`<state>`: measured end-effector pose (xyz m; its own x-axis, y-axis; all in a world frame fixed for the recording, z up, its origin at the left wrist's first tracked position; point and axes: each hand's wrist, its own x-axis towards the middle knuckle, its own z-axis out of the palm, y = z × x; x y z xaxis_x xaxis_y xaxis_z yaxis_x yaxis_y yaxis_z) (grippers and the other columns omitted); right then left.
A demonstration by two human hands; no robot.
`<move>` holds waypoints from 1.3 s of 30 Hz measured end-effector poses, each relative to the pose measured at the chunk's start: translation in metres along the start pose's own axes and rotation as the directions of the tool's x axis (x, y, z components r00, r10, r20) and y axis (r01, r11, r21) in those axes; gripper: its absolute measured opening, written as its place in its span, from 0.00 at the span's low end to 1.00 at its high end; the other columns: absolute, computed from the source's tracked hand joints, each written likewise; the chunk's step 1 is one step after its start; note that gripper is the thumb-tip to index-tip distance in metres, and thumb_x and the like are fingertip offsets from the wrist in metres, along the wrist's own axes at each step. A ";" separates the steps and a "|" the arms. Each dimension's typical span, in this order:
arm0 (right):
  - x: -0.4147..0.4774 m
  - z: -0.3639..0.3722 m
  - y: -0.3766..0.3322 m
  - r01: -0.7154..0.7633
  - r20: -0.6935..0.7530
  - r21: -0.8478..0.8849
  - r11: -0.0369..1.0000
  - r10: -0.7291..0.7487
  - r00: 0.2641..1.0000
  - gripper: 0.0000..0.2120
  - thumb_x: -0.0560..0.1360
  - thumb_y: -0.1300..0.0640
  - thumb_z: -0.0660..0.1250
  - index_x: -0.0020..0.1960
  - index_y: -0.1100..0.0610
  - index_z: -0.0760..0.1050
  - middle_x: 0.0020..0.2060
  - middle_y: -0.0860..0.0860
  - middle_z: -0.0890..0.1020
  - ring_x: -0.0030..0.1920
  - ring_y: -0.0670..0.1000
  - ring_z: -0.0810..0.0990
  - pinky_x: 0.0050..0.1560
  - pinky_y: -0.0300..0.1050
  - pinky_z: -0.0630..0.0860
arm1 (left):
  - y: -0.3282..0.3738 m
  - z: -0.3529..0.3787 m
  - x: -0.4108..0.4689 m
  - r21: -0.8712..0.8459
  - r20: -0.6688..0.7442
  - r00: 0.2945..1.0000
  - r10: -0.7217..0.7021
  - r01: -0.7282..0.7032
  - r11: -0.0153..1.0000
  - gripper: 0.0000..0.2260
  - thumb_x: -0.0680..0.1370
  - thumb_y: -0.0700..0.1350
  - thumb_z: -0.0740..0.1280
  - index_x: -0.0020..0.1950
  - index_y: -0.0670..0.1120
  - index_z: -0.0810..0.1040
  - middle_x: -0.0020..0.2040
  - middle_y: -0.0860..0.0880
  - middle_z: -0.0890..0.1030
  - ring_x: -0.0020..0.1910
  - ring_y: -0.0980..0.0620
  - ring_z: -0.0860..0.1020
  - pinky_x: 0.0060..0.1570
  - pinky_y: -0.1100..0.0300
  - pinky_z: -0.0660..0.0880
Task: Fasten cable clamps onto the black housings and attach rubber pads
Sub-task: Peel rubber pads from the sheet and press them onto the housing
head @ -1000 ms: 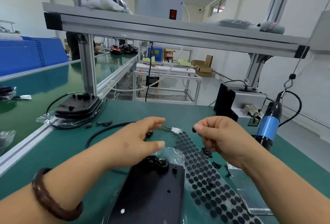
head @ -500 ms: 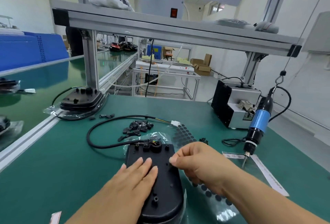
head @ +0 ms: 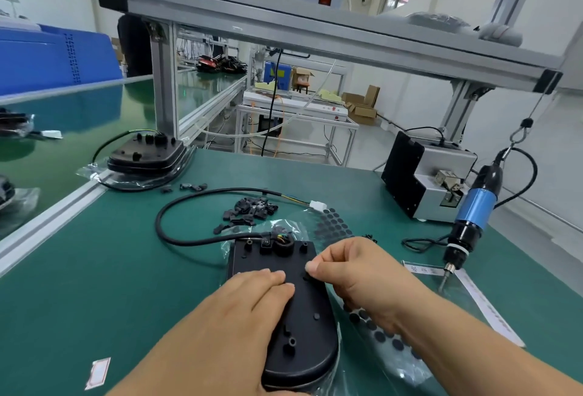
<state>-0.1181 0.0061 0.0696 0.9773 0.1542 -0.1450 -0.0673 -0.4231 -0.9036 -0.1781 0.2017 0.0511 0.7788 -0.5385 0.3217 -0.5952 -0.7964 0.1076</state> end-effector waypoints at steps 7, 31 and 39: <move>-0.001 0.001 -0.002 0.006 -0.020 -0.021 1.000 -0.007 1.000 0.12 0.73 0.54 0.73 0.30 0.53 0.79 0.24 0.53 0.64 0.24 0.50 0.58 0.25 0.37 0.60 | -0.005 0.009 0.001 0.031 -0.057 0.998 0.037 -0.035 0.999 0.31 0.74 0.67 0.46 0.54 0.53 0.83 0.55 0.58 0.81 0.54 0.59 0.80 0.41 0.67 0.78; -0.008 -0.001 -0.015 0.041 -0.018 -0.119 0.992 -0.043 0.999 0.08 0.74 0.61 0.70 0.36 0.57 0.80 0.21 0.44 0.71 0.21 0.42 0.63 0.23 0.31 0.62 | -0.005 0.010 0.002 0.097 -0.108 0.993 0.047 -0.036 0.995 0.39 0.71 0.74 0.41 0.52 0.54 0.84 0.53 0.59 0.82 0.52 0.61 0.81 0.43 0.69 0.76; -0.012 0.002 -0.023 0.130 0.007 -0.311 0.941 -0.135 0.991 0.08 0.74 0.58 0.71 0.36 0.57 0.81 0.25 0.48 0.74 0.24 0.44 0.65 0.26 0.33 0.65 | -0.006 0.010 0.003 0.061 -0.049 0.996 0.079 -0.076 0.995 0.35 0.66 0.73 0.48 0.51 0.53 0.85 0.52 0.58 0.83 0.51 0.60 0.81 0.45 0.69 0.76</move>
<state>-0.1290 0.0159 0.0912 0.9760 0.2163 -0.0246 0.1266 -0.6561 -0.7440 -0.1700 0.2021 0.0417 0.7188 -0.5856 0.3747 -0.6394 -0.7684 0.0256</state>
